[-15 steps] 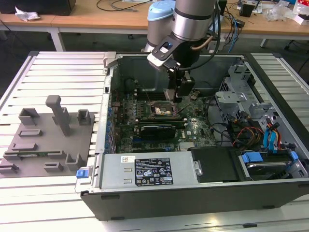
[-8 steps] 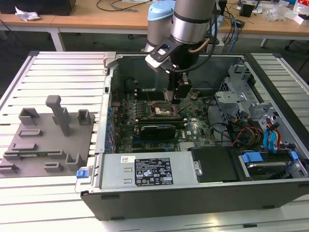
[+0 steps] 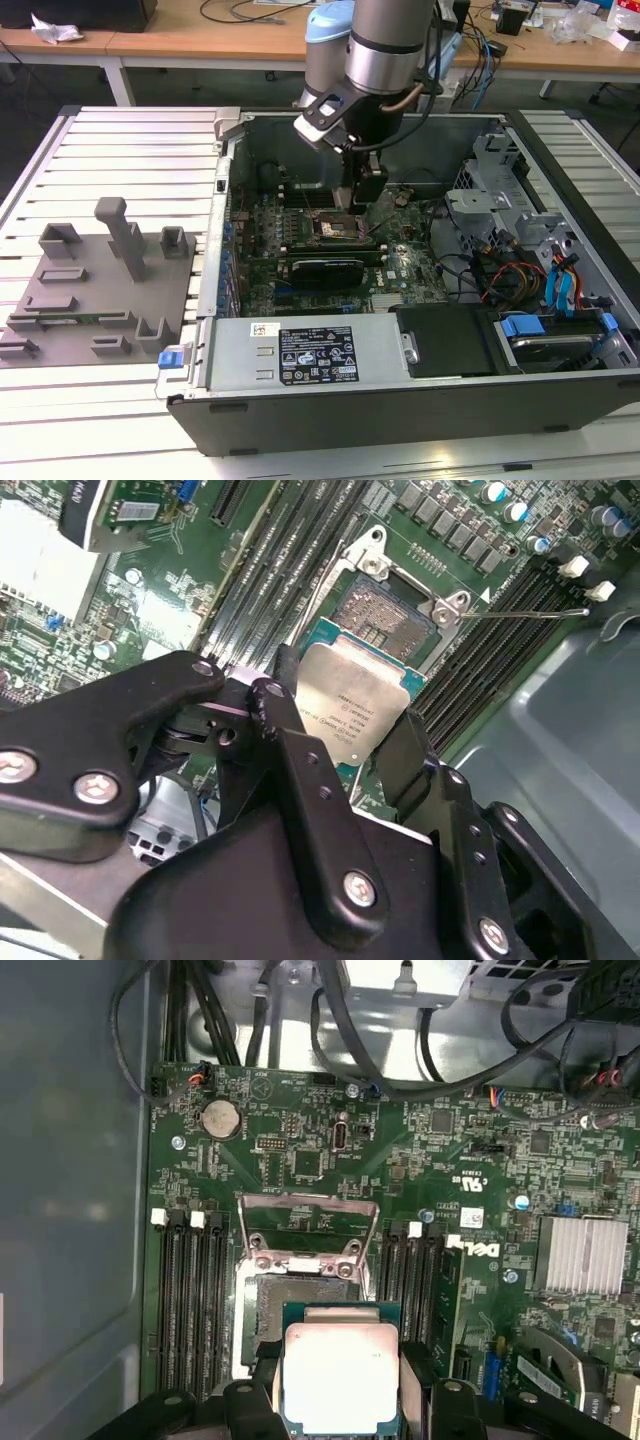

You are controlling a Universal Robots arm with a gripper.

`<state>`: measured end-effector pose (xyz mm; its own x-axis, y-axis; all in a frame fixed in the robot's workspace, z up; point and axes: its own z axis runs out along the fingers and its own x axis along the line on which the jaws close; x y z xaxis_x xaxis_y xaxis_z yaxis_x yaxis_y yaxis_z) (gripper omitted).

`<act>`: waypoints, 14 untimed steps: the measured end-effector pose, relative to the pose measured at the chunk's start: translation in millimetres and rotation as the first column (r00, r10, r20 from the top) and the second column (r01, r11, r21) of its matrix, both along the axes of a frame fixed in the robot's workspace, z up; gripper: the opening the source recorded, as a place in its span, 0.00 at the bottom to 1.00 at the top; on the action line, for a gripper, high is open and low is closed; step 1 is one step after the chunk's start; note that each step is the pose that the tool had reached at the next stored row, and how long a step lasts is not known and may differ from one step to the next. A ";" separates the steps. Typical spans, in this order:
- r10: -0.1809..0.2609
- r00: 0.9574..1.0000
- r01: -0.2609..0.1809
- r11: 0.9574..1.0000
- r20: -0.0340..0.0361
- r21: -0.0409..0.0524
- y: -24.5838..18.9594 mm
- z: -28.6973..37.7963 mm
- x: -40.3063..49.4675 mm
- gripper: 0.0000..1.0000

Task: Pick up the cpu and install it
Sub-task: 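Place the cpu into insertion slot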

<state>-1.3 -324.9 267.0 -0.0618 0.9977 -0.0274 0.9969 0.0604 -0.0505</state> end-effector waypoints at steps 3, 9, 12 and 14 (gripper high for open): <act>0.000 1.000 0.000 1.000 0.000 0.000 0.1 -2.8 0.0 0.55; 0.000 1.000 0.000 1.000 0.000 0.000 0.1 -9.6 0.0 0.55; 0.000 1.000 0.000 1.000 0.000 0.000 0.2 -13.4 0.0 0.55; 0.000 1.000 0.000 1.000 0.000 0.000 1.8 -16.5 -0.1 0.55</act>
